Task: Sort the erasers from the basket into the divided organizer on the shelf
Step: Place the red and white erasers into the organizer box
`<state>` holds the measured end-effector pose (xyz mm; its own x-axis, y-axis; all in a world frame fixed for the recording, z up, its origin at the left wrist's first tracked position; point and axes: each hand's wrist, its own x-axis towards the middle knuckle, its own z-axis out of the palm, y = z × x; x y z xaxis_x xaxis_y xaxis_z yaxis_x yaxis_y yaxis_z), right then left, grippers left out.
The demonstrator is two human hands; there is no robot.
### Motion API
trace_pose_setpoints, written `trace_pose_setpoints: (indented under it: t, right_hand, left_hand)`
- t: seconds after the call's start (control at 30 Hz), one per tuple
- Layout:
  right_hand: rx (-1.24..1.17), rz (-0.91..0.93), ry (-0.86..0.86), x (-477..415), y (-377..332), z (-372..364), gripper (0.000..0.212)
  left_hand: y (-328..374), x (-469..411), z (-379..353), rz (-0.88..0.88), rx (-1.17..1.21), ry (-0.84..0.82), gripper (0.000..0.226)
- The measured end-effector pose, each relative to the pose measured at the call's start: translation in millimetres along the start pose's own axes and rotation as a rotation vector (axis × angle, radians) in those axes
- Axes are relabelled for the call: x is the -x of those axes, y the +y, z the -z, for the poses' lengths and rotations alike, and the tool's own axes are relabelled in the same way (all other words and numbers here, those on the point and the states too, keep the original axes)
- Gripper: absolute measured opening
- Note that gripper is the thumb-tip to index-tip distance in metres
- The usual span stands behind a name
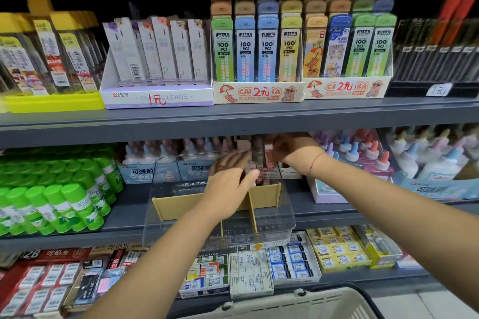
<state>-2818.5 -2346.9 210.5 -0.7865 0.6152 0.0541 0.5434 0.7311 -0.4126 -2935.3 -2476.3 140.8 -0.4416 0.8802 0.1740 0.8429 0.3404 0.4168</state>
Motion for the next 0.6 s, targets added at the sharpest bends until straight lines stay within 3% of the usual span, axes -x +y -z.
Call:
trace_pose_setpoints:
  t: [0.13, 0.6]
  right_hand:
    - [0.19, 0.03, -0.031, -19.0, 4.3, -16.4, 0.028]
    - [0.383, 0.149, -0.158, -45.2, -8.2, -57.2, 0.021]
  left_hand:
    - [-13.1, 4.4, -6.8, -0.162, -0.29, -0.082, 0.051]
    - [-19.7, 0.3, -11.4, -0.185, -0.334, -0.094, 0.054]
